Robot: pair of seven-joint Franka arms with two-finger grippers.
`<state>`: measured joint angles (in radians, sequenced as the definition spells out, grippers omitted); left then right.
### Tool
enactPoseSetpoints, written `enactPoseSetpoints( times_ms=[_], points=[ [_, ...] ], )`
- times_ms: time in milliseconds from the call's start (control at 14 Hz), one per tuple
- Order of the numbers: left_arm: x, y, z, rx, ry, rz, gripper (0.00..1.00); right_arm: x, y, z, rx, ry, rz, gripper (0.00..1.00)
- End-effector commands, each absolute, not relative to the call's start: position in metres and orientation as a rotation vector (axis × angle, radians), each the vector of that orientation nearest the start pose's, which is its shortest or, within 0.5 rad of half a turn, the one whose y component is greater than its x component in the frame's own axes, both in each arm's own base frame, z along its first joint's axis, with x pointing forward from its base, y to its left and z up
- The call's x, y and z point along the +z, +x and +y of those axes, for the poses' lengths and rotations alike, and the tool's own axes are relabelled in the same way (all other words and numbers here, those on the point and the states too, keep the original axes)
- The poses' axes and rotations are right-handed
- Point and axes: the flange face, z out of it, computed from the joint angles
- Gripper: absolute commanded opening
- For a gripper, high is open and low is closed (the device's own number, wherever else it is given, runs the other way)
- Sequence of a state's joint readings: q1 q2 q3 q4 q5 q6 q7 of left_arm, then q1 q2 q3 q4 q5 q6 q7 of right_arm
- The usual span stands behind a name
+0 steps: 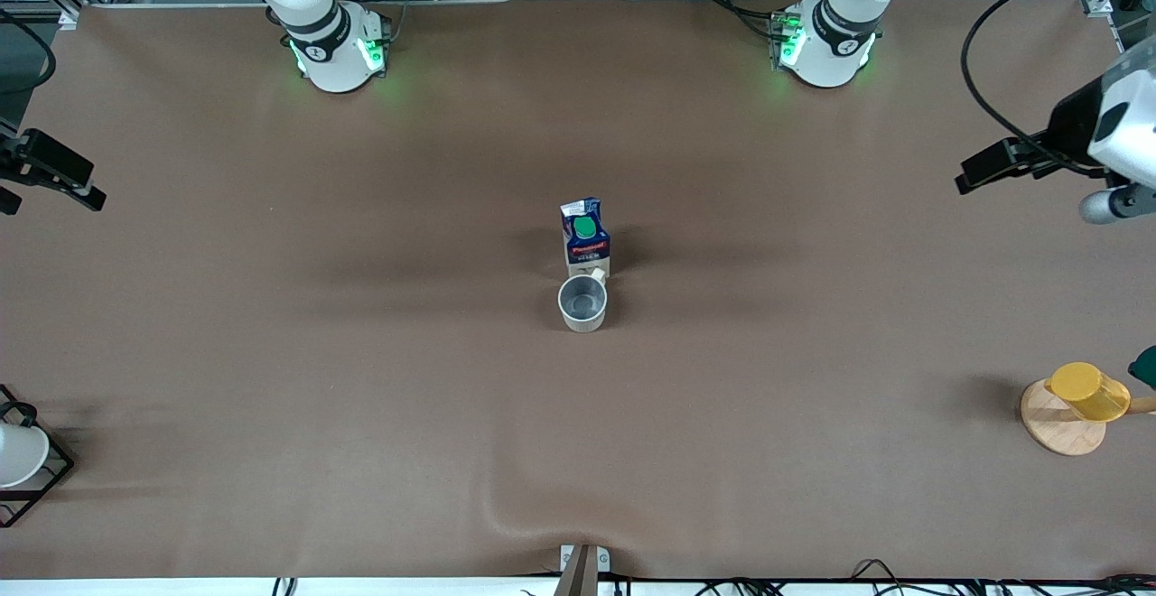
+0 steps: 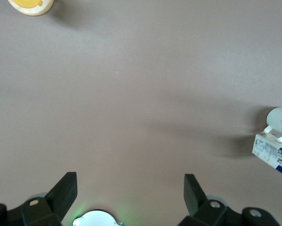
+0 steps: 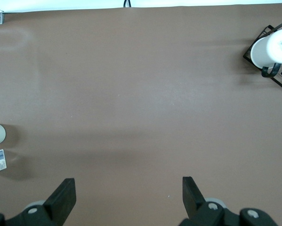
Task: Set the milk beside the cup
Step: 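Open the left gripper and withdraw it from the milk carton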
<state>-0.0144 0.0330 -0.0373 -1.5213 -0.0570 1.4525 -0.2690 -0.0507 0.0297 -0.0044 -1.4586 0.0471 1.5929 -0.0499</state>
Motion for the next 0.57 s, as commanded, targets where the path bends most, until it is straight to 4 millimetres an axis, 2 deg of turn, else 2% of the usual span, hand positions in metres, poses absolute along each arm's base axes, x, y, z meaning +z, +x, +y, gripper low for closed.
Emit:
enactPoseSetpoints(
  times_ms=[0, 143, 214, 286, 500],
  points=[
    [0.625, 0.54, -0.04, 0.182, -3.136, -0.283, 1.0, 0.664, 0.56, -0.022, -0.157, -3.118, 0.039, 1.0],
    [0.629, 0.54, -0.031, 0.173, -3.154, -0.275, 1.0, 0.664, 0.559, -0.022, -0.147, -3.118, 0.042, 1.0],
    [0.637, 0.542, -0.024, 0.139, -3.144, -0.293, 1.0, 0.664, 0.559, -0.022, -0.149, -3.118, 0.042, 1.0],
    [0.641, 0.541, -0.032, 0.129, -3.145, -0.274, 1.0, 0.663, 0.56, -0.023, -0.147, -3.116, 0.044, 1.0],
    [0.644, 0.541, -0.033, 0.122, -3.146, -0.273, 1.0, 0.66, 0.562, -0.022, -0.137, -3.115, 0.042, 1.0]
  ],
)
